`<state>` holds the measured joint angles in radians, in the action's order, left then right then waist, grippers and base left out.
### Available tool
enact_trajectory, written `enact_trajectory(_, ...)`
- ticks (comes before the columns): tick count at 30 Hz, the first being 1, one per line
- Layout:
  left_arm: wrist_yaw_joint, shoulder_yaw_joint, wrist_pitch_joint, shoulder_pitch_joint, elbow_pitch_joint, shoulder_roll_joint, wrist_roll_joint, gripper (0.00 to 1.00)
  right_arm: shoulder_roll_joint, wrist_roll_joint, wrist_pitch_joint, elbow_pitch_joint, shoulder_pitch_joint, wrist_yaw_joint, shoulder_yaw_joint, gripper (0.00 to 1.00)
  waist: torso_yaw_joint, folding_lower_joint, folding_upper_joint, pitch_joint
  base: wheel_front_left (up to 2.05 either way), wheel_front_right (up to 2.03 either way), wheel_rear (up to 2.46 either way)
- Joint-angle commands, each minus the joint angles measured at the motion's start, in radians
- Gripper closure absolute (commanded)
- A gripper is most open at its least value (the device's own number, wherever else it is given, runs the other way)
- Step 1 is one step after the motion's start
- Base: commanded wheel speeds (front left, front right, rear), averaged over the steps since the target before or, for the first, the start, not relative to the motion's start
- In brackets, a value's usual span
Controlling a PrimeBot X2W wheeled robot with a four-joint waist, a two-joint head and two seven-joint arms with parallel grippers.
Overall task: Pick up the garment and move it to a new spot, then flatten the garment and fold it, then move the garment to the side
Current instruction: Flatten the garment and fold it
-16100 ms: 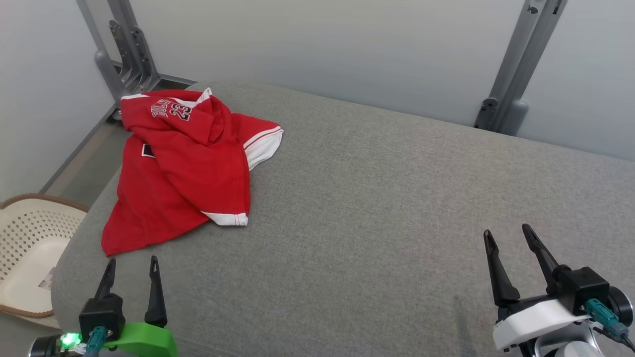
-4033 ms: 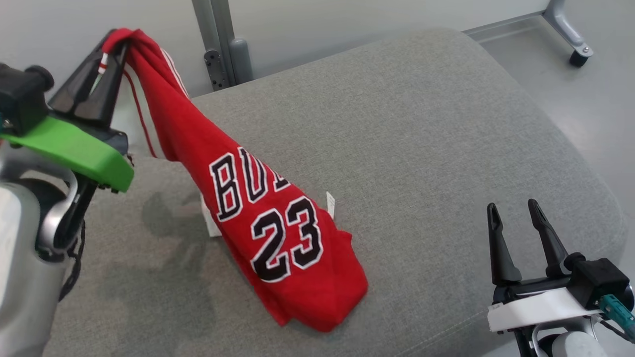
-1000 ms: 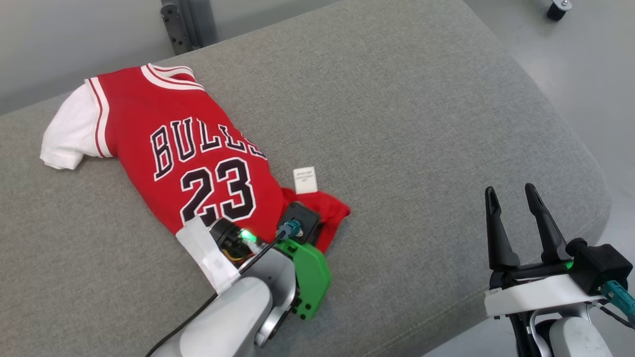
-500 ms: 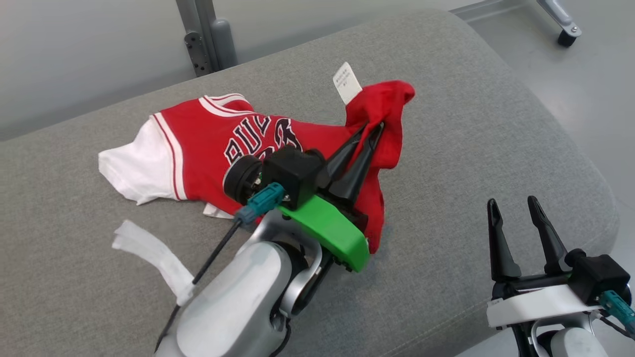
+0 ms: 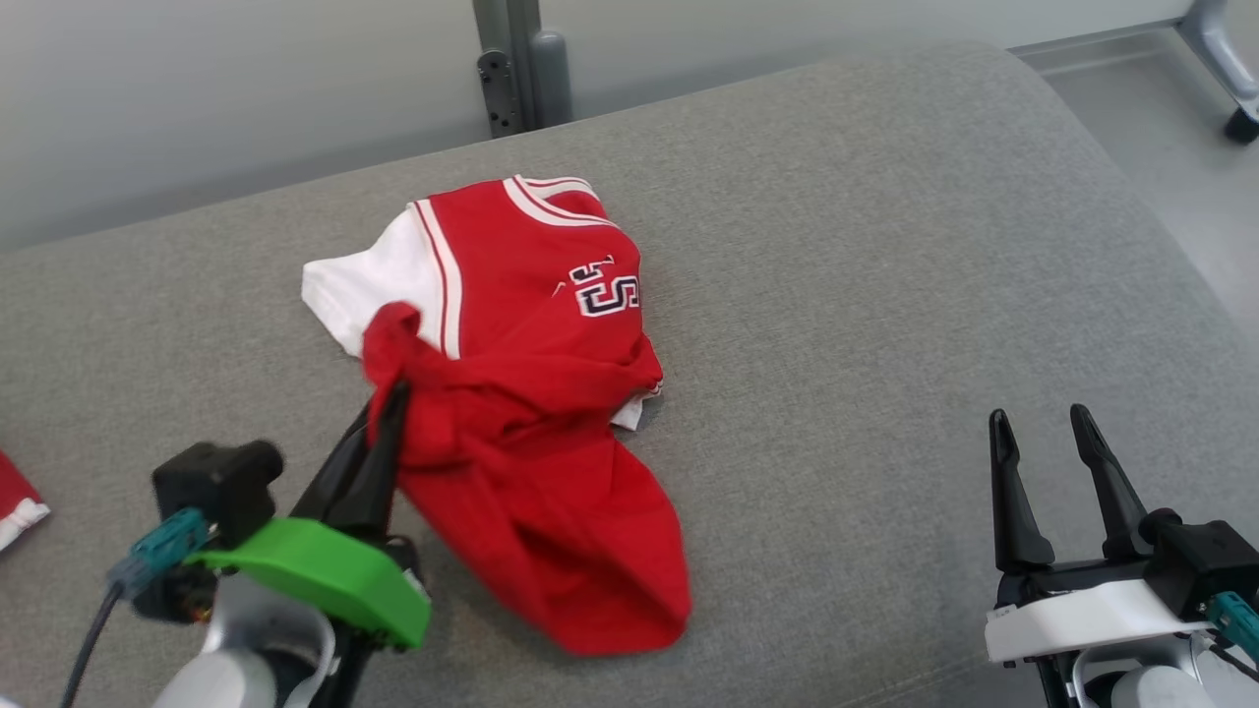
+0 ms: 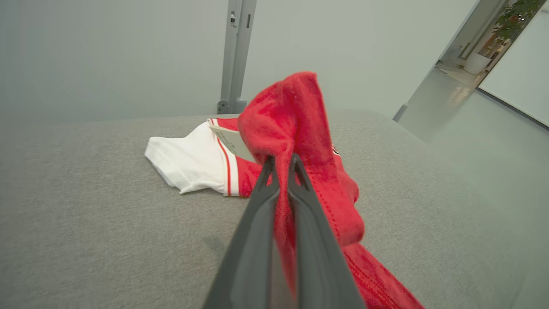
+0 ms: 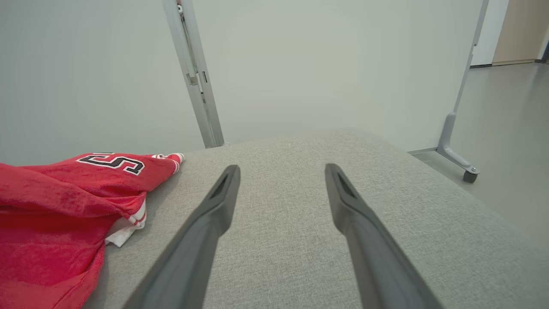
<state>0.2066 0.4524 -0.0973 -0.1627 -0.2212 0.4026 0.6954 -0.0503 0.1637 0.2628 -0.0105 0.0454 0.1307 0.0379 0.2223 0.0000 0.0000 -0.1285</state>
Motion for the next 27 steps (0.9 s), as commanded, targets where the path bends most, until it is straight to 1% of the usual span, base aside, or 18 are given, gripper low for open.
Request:
enact_trajectory(1,0.022,-0.026,0.012,0.051,-0.009,0.028,0.002,1.0,-0.001,-0.009,0.003,-0.003,0.013,0.0,0.002,0.0,-0.051,0.0,0.0,0.007,0.0,0.0,0.0)
enact_trajectory(3,0.046,-0.059,0.025,0.114,-0.016,0.048,0.02,1.0,-0.004,-0.012,0.003,-0.003,0.012,0.0,0.0,0.0,-0.076,0.0,0.0,0.008,0.0,0.0,0.0)
enact_trajectory(5,0.056,-0.082,0.042,0.166,-0.006,0.068,0.029,1.0,-0.007,-0.012,0.003,-0.003,0.013,0.0,-0.001,0.0,-0.101,0.0,0.0,0.01,0.0,0.0,0.0)
enact_trajectory(6,0.053,-0.085,0.05,0.183,0.005,0.076,0.026,1.0,-0.009,-0.012,0.003,-0.003,0.012,0.0,-0.003,0.0,-0.113,0.0,0.0,0.01,0.0,0.0,0.0)
enact_trajectory(8,0.037,-0.088,0.068,0.212,0.038,0.084,0.028,1.0,-0.012,-0.014,0.003,-0.001,0.01,0.0,-0.01,0.0,-0.134,0.0,0.0,0.011,0.0,0.0,0.0)
enact_trajectory(9,0.03,-0.089,0.081,0.22,0.06,0.096,0.015,1.0,-0.014,-0.015,0.003,0.0,0.008,0.0,-0.013,0.0,-0.143,0.0,0.0,0.011,0.0,0.0,0.0)
enact_trajectory(11,0.008,-0.092,0.116,0.228,0.1,0.1,0.014,1.0,-0.016,-0.016,0.003,0.002,0.002,0.0,-0.013,0.0,-0.157,0.0,0.0,0.012,0.0,0.0,0.0)
enact_trajectory(13,-0.015,-0.09,0.147,0.238,0.152,0.119,0.0,1.0,-0.017,-0.016,0.003,0.005,-0.003,0.0,-0.018,0.0,-0.166,0.0,0.0,0.013,0.0,0.0,0.0)
enact_trajectory(14,-0.028,-0.088,0.162,0.241,0.174,0.121,-0.003,1.0,-0.018,-0.016,0.003,0.006,-0.004,0.0,-0.019,0.0,-0.17,0.0,0.0,0.014,0.0,0.0,0.0)
enact_trajectory(17,-0.095,-0.071,0.207,0.243,0.212,0.116,0.011,1.0,-0.018,-0.015,0.003,0.007,-0.002,0.0,-0.018,0.0,-0.179,0.0,0.0,0.013,0.0,0.0,0.0)
enact_trajectory(20,-0.155,-0.041,0.251,0.248,0.246,0.118,-0.008,1.0,-0.017,-0.014,0.003,0.009,0.004,0.0,-0.022,0.0,-0.183,0.0,0.0,0.013,0.0,0.0,0.0)
enact_trajectory(24,-0.242,0.047,0.286,0.245,0.283,0.134,-0.08,1.0,-0.015,-0.012,0.003,0.01,0.009,0.0,-0.023,0.0,-0.184,0.0,0.0,0.009,0.0,0.0,0.0)
enact_trajectory(27,-0.289,0.127,0.293,0.223,0.302,0.144,-0.14,1.0,-0.014,-0.008,0.003,0.01,0.006,0.0,-0.019,0.0,-0.186,0.0,0.0,0.005,0.0,0.0,0.0)
